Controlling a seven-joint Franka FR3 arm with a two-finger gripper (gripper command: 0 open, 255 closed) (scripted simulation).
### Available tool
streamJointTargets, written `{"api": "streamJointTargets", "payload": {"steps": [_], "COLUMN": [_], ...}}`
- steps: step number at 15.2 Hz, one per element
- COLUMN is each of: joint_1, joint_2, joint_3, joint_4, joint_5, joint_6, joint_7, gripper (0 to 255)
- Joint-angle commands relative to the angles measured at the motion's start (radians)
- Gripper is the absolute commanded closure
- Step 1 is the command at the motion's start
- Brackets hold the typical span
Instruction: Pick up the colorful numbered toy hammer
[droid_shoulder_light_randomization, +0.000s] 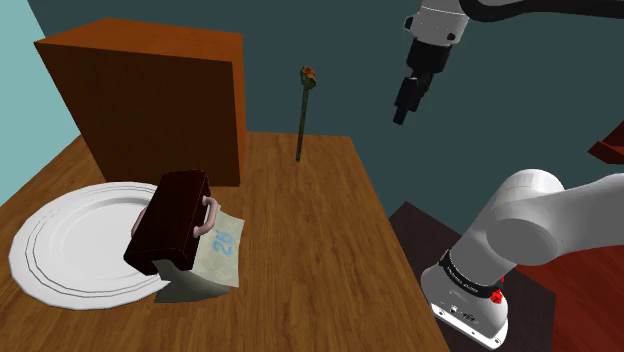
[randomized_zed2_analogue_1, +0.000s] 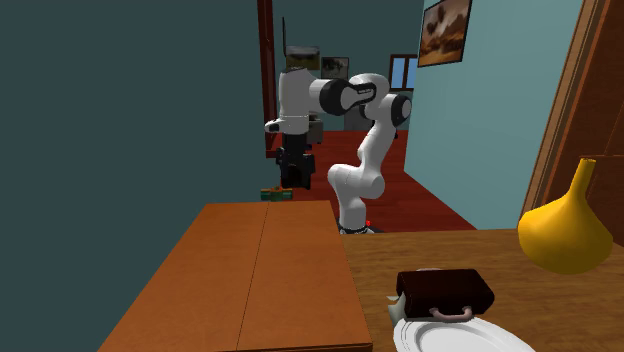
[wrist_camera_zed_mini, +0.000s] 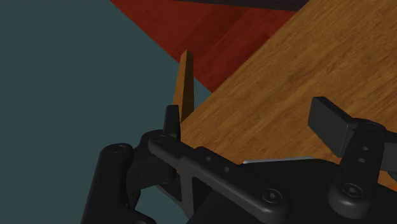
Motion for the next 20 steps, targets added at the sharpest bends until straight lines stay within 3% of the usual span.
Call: {"api": "streamJointTargets", "payload": {"steps": [1, 11, 20], "joint_1": [0.0, -0.019, -0.059], "joint_2": [0.0, 0.237, 0.529], "joint_3": [0.0, 0.198, 0.341], "joint_4": [0.0, 0.272, 0.636], "joint_5": [0.0, 0.145, 0.152], "joint_6": [0.0, -0.004, -0.035], "joint_7": [0.0, 0.408, 0.776], "gripper": [0, 0, 0]}}
